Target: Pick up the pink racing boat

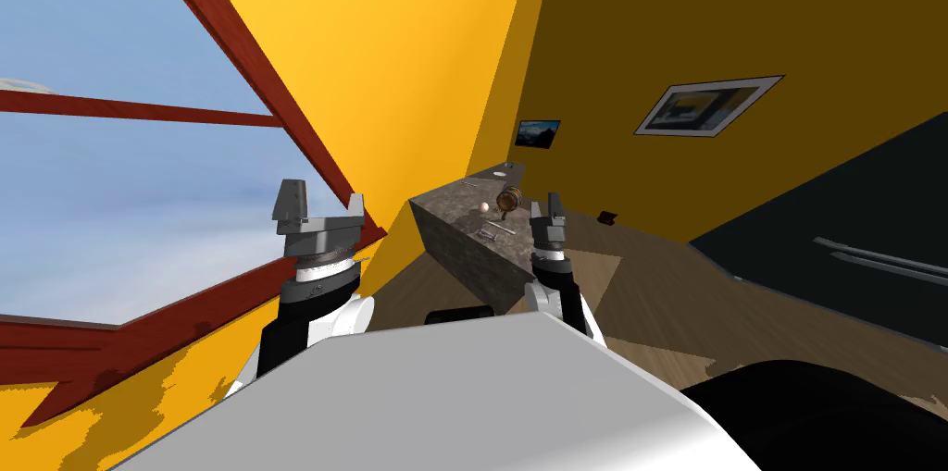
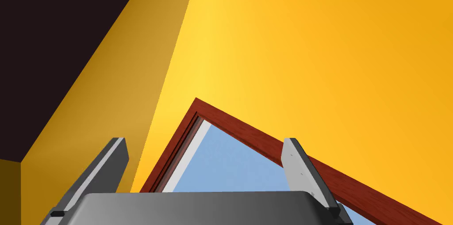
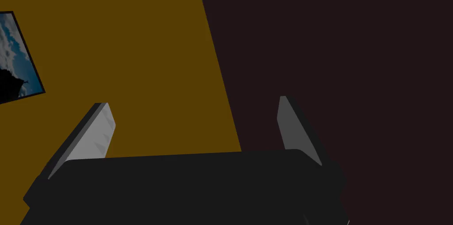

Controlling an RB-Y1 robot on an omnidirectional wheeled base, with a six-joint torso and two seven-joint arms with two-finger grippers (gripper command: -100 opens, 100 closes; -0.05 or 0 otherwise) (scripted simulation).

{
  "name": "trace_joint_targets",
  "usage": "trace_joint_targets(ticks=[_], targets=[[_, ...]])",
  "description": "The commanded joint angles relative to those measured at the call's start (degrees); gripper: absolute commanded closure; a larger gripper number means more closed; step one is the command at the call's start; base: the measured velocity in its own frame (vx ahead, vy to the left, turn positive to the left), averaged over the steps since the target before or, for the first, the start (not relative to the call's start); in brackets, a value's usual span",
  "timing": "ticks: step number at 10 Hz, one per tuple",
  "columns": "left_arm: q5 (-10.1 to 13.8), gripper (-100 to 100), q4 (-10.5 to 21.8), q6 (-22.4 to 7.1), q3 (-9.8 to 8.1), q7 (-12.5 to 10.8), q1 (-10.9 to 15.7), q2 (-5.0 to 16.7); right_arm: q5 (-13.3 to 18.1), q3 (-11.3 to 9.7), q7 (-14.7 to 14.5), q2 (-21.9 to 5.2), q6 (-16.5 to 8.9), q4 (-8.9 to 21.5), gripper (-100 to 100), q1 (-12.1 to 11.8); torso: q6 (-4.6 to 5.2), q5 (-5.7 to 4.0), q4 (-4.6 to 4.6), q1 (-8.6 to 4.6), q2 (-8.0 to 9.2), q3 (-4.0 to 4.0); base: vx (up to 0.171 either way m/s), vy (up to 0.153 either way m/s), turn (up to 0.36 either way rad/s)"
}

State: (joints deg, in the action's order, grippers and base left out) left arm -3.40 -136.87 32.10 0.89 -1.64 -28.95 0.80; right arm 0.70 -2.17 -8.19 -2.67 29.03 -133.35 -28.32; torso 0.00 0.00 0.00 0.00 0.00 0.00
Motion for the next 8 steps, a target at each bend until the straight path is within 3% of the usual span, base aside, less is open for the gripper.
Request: trace_joint_targets(ticks=[1,8], targets=[[0.0,0,0.0,0.0,0.00,0.0,0.0,0.0,0.3,0.2,-0.5,-2.0,0.1,0.7,-100,-0.1,0.00,0.00,0.00,0.00,0.00,0.00,0.030,0.030,0.031],[0.0,0,0.0,0.0,0.01,0.0,0.0,0.0,2.9,1.4,-3.9,-12.7,0.9,5.3,-100,-1.1,0.00,0.09,-0.08,0.37,-0.33,-0.20,0.081,0.083,0.041]])
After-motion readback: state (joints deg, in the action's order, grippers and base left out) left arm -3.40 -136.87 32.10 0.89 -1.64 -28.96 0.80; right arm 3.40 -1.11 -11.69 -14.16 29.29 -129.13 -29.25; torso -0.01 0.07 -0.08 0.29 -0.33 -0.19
